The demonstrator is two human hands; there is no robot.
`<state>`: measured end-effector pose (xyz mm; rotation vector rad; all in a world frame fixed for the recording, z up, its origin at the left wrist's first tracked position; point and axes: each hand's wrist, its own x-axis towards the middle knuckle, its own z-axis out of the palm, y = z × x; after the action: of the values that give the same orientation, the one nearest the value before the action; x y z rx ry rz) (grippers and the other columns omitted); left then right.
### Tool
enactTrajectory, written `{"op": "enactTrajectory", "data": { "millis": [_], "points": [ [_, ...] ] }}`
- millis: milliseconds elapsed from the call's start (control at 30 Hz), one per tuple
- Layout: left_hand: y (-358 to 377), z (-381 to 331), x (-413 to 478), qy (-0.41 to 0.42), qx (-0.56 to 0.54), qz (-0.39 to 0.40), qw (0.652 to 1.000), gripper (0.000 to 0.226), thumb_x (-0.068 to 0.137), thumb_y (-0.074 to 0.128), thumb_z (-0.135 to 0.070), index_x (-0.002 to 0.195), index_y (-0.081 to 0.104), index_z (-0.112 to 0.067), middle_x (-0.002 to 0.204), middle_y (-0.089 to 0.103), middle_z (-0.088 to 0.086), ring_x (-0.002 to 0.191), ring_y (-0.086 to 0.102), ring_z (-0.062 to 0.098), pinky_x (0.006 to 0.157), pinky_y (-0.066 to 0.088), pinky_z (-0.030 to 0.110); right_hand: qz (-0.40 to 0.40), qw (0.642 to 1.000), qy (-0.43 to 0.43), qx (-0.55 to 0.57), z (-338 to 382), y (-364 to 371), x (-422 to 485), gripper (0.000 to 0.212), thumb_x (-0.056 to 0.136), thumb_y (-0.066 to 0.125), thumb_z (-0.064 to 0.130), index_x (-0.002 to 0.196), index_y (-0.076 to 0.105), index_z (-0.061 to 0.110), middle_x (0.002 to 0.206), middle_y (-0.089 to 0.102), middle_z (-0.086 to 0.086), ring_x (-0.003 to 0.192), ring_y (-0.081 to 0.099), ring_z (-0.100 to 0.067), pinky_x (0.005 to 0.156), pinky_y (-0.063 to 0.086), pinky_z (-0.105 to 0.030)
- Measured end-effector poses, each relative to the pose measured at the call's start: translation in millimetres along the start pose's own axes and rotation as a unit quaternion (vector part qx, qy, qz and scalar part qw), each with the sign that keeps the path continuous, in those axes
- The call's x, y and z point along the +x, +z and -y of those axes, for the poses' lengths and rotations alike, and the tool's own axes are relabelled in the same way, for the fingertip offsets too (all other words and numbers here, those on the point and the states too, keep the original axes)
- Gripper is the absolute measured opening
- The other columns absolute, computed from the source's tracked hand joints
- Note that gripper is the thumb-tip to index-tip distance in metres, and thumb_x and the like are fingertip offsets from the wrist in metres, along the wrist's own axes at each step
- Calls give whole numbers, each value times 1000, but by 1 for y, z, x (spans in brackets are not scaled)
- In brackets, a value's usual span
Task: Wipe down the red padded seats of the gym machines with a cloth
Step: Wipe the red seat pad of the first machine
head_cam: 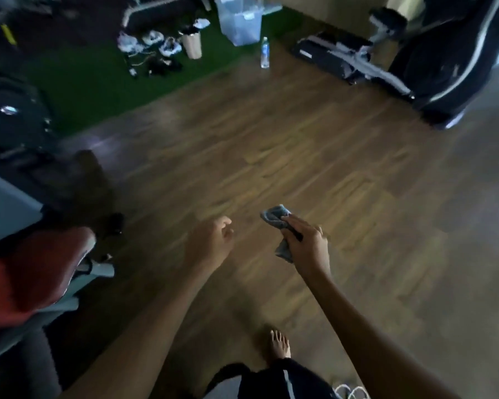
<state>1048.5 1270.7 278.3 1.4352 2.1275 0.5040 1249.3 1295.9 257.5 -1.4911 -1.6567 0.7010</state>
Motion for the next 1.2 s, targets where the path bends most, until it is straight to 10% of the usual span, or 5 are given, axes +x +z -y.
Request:
{"op": "enactTrajectory", "data": {
  "millis": [233,400,633,733,1200],
  "points": [
    [-67,40,79,-139,-50,-81,986,34,102,51,-16,135,59,-7,135,62,10,125,56,23,77,30,11,166,981,-92,35,50,110,126,24,87,67,1,109,76,6,113,72,0,98,54,13,81,40,1],
    [-117,112,128,-208,-59,-170,961,43,85,49,-36,111,71,-9,112,72,13,109,65,32,97,49,45,268,952,-141,42,96,212,178,27,89,66,3,114,74,7,117,71,-2,100,55,8,84,39,-2],
    [-195,177,177,-289,-82,-253,920,26,91,63,-19,115,71,-16,113,71,10,108,63,32,94,48,45,368,903,-214,62,172,343,229,29,87,66,0,114,73,8,115,64,10,108,58,4,88,37,1],
    [-215,206,194,-335,-86,-266,900,25,94,59,-21,116,68,-16,112,70,9,105,64,30,91,50,45,410,875,-253,50,198,399,245,31,89,64,3,118,72,12,125,67,1,114,61,-10,100,46,-24],
    [-270,290,270,-591,-179,-384,686,34,91,54,-24,122,66,-31,127,66,-5,112,63,22,91,48,35,625,655,-417,80,312,628,302,27,90,65,6,116,73,8,117,71,2,108,66,-12,100,47,-28]
  ]
}}
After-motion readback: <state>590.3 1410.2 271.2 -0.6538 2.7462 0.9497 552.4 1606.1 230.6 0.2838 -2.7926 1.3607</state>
